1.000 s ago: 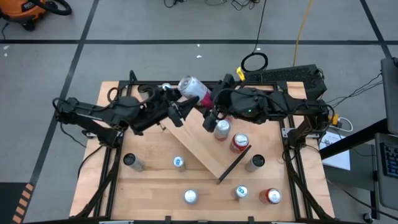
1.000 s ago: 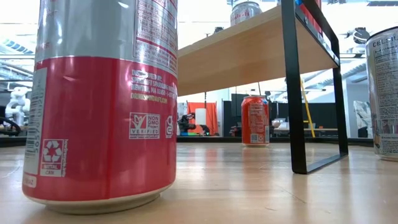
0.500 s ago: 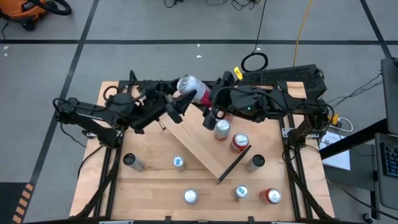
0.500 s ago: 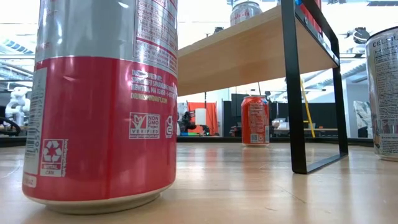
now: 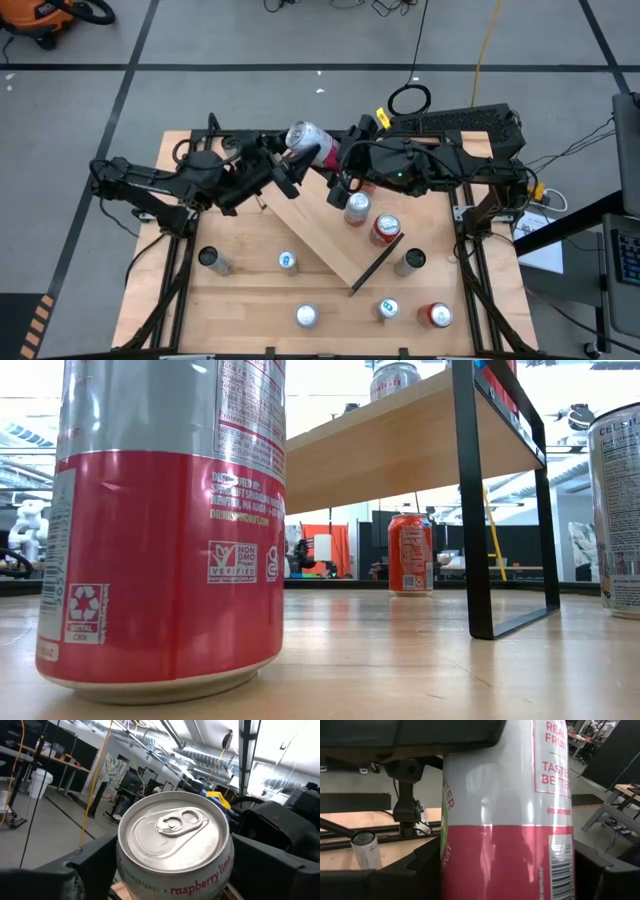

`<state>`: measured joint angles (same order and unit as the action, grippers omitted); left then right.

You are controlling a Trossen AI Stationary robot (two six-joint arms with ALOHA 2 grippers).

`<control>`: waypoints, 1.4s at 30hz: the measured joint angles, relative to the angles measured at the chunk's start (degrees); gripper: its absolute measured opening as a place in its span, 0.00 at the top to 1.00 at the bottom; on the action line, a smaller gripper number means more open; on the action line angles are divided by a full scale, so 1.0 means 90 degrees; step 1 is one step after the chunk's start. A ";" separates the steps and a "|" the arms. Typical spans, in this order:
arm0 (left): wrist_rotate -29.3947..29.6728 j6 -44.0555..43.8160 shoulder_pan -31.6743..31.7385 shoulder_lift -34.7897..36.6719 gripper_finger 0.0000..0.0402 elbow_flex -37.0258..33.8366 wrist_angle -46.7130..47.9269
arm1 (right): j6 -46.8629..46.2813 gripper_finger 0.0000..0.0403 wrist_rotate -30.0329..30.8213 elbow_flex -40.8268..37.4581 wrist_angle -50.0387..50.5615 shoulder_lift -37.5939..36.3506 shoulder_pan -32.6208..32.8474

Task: Place canned beverage on shelf
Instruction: Put the left pink white soda can on the shelf aligned with the other pink white soda can

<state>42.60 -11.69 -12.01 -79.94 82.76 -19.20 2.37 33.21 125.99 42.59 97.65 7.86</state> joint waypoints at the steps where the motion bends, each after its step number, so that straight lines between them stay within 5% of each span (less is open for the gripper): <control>1: 0.0003 0.0001 0.0000 0.0000 0.13 0.0000 -0.0001 | 0.0004 0.31 0.0000 0.0000 -0.0008 0.0000 0.0000; 9: 0.0013 0.0023 0.0000 0.0000 0.27 0.0000 0.0039 | -0.0017 0.30 -0.0005 0.0002 0.0010 0.0000 0.0000; 21: -0.0045 0.0009 -0.0062 -0.0010 0.28 -0.0004 0.0123 | -0.0879 0.17 -0.0063 0.0007 0.0414 0.0000 0.0094; 42: -0.0218 0.0019 -0.0849 -0.0005 0.29 -0.0005 0.2254 | -0.3374 0.15 -0.2722 0.0005 0.3038 -0.0372 0.0979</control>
<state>40.64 -11.52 -19.65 -79.99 82.72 1.08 -27.99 8.71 126.04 69.93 94.30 16.67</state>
